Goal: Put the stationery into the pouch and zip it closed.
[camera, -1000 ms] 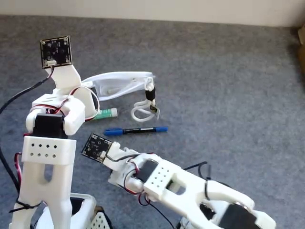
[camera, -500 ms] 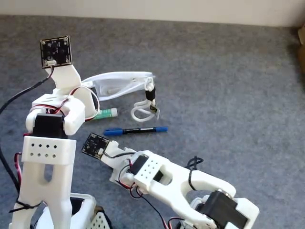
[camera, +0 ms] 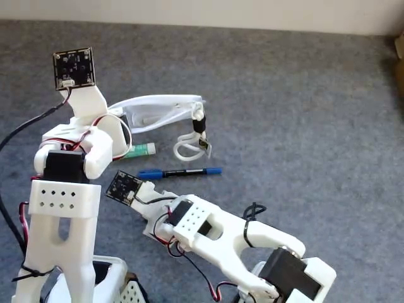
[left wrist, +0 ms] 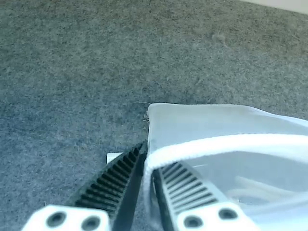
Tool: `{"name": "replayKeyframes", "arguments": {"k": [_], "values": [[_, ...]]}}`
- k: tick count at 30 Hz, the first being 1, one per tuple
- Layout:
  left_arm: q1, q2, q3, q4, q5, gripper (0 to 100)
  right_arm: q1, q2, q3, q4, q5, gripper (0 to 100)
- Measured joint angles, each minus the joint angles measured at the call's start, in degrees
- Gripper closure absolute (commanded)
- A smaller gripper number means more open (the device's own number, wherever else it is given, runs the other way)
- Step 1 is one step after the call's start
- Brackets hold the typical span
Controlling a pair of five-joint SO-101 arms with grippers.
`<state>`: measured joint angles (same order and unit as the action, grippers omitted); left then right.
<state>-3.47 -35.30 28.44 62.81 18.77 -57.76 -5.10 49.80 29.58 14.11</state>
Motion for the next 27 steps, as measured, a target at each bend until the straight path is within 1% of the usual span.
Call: {"name": "replayKeyframes", "arguments": {"k": [3,9,21,27], "values": [[0.00,0.00,0.00,0.00,0.00,99,0.00,-2.55,0.18,0.62,0.00,99.5],[0.00,0.00,0.00,0.00,0.00,99,-0.35,-11.16,0.79,8.00,0.09,99.5],[0.00,0.00,0.00,0.00,0.00,99,-0.35,-19.60,0.79,17.76,0.09,99.5],[0.00,0.00,0.00,0.00,0.00,99,1.05,-27.60,0.88,22.15,0.09,99.5]]}}
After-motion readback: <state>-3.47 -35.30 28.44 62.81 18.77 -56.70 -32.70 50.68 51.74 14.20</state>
